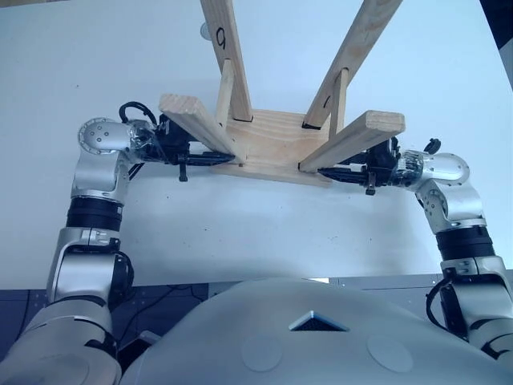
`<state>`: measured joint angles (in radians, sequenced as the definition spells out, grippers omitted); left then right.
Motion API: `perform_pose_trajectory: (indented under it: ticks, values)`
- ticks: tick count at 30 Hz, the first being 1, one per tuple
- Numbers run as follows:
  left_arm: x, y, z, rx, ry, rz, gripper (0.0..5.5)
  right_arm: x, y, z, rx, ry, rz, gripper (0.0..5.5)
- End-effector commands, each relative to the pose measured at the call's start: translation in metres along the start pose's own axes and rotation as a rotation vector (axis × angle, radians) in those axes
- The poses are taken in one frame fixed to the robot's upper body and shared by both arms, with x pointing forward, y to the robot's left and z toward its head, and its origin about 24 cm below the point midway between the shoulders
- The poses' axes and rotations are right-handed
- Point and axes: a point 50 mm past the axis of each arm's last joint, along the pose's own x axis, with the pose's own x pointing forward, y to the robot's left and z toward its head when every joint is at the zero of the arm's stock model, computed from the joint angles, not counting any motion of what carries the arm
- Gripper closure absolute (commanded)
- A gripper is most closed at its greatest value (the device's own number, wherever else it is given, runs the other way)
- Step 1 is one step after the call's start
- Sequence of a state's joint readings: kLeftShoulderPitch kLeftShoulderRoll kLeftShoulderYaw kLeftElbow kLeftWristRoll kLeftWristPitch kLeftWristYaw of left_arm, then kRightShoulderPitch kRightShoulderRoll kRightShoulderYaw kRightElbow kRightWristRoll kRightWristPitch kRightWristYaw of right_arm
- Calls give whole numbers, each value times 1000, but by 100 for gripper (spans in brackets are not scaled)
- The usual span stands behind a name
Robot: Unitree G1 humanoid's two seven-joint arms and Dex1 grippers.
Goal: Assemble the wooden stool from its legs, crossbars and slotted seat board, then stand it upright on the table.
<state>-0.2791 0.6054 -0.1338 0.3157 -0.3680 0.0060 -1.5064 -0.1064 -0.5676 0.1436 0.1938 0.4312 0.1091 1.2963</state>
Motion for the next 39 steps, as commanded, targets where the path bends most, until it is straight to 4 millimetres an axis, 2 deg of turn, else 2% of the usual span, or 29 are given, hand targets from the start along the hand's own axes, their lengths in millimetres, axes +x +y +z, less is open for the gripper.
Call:
perform_pose_trajectory:
  ticks: [1, 4, 6, 8, 11, 14, 15, 17, 22, 27, 30, 33, 35, 36, 37, 39]
  values:
    - [-8, -30, 0, -441, 1, -208, 428, -6, 7, 22, 323, -84, 50, 442]
    - [-20, -35, 34, -790, -130, -351, 433, -11, 11, 53, 650, -204, 166, 442]
    - [-29, -15, 56, -911, -316, -359, 438, -19, 6, 69, 831, -249, 248, 442]
    - [-37, 0, 66, -993, -434, -329, 442, -23, 2, 75, 911, -246, 274, 445]
    - [-42, 18, 63, -1095, -481, -227, 447, -22, -2, 70, 1018, -180, 235, 454]
    - [-35, 32, 56, -1121, -425, -119, 449, -18, -9, 68, 1060, -167, 198, 455]
    - [-33, 35, 54, -1106, -414, -93, 414, -15, -15, 70, 1059, -170, 154, 419]
    - [-32, 39, 54, -1096, -419, -78, 389, -13, -24, 74, 1061, -176, 96, 390]
    - [-36, 33, 47, -1102, -403, -77, 312, -24, -35, 68, 1082, -193, -25, 307]
    - [-59, 23, 20, -1137, -357, 61, 239, -49, -33, 48, 1133, -225, -143, 224]
    - [-67, 21, 5, -1147, -298, 150, 206, -57, -31, 43, 1120, -278, -179, 187]
    - [-74, 11, -14, -1069, -187, 217, 163, -55, -25, 32, 990, -204, -240, 141]
    - [-81, 6, -31, -883, -16, 361, 135, -57, -15, 25, 832, -127, -238, 111]
    - [-84, 4, -36, -729, 52, 431, 132, -58, -7, 21, 727, -62, -230, 96]
    - [-86, -4, -36, -535, 103, 453, 132, -61, -1, 15, 550, 22, -239, 85]
    - [-83, -21, -34, -304, 171, 423, 132, -64, 7, 10, 332, 133, -244, 59]
